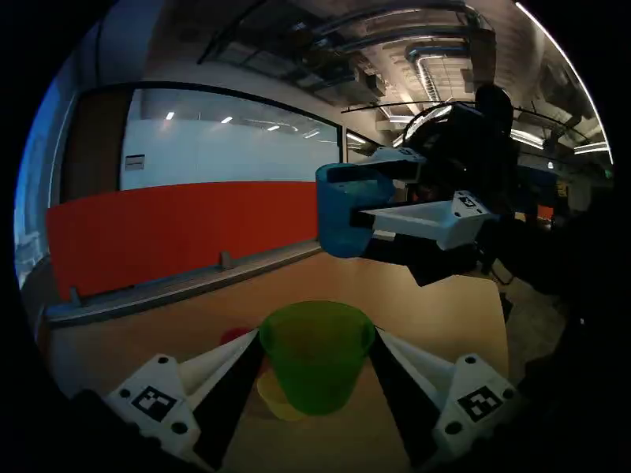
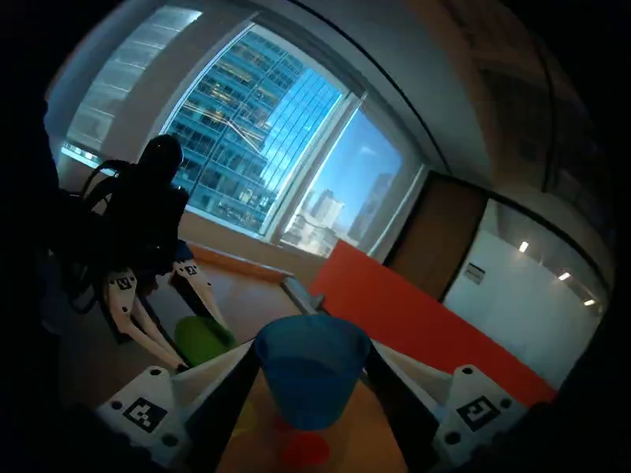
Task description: Pour water
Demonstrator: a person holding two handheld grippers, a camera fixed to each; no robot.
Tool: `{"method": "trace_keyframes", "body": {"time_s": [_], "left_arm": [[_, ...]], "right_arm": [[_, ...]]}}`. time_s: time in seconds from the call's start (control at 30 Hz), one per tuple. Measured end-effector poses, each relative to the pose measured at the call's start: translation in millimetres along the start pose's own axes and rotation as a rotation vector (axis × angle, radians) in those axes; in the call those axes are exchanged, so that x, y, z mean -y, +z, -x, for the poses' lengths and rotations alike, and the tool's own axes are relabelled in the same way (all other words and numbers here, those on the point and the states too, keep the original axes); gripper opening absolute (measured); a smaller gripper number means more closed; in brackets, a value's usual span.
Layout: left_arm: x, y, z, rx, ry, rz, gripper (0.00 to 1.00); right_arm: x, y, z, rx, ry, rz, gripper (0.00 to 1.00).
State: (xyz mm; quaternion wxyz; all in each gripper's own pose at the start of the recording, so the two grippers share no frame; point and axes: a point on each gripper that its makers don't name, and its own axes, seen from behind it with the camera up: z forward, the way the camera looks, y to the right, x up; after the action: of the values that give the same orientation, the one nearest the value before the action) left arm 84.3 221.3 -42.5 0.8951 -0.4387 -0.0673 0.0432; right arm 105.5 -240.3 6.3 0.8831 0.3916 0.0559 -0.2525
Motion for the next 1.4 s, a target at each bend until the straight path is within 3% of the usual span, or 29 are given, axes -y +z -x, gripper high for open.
{"method": "trace_keyframes", "body": {"time_s": [0.57, 1.4], "left_arm": [[-21.6, 12.8, 2, -0.003, 0.009, 0.060, 0.88], [-33.8, 19.8, -6, -0.021, 0.009, 0.095, 0.88]], "right_arm": [[-11, 6.6, -16, -0.001, -0.173, 0.010, 0.92], [-22, 18.6, -25, 0.021, -0.408, 0.018, 0.91]]}}
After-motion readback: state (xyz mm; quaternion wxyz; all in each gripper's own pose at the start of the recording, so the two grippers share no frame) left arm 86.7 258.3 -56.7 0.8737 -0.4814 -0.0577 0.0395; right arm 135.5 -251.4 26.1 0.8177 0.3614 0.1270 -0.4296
